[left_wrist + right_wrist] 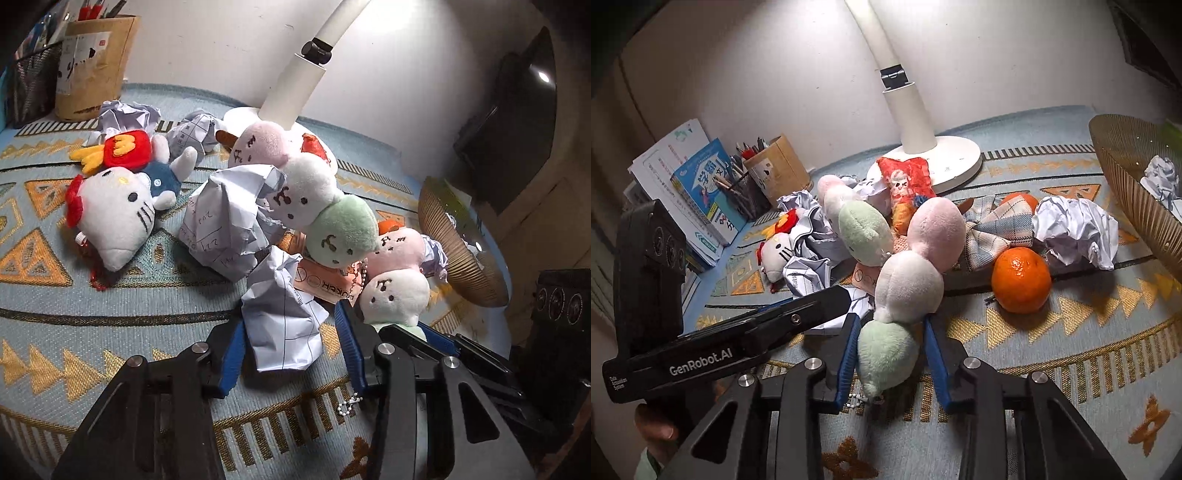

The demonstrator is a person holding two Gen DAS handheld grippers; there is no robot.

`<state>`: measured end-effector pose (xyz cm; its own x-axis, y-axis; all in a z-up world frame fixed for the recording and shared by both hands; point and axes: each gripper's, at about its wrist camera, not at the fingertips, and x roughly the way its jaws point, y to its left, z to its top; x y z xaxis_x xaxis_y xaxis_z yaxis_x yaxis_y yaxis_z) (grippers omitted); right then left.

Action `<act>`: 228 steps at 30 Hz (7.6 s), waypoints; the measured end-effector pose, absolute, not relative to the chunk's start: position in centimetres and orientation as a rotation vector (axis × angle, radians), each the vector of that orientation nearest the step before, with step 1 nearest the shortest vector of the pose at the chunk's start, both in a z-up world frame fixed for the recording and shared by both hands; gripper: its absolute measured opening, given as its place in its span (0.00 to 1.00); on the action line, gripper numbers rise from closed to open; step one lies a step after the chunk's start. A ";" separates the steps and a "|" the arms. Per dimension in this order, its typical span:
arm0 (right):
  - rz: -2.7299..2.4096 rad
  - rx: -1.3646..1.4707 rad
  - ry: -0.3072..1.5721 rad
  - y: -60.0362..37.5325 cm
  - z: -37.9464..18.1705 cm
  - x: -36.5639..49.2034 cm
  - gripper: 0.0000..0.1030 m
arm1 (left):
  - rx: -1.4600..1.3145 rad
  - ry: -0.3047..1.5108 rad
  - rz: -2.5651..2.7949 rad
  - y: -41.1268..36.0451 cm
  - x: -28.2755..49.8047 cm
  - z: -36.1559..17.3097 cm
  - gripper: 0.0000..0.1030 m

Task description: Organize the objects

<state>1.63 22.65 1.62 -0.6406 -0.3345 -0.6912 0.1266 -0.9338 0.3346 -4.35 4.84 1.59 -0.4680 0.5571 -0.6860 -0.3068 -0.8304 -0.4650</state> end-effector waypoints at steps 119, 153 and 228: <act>-2.827 1.140 -0.047 20.7 1.4 5.5 0.91 | -1.003 -0.396 2.755 -0.5 4.4 4.2 0.99; -2.596 1.125 -0.061 19.9 5.6 -1.5 0.53 | -0.931 0.256 2.367 3.1 -5.7 6.6 0.99; -2.602 1.219 0.068 20.1 -0.3 5.2 0.46 | -1.012 -0.149 2.468 2.8 3.4 4.2 0.45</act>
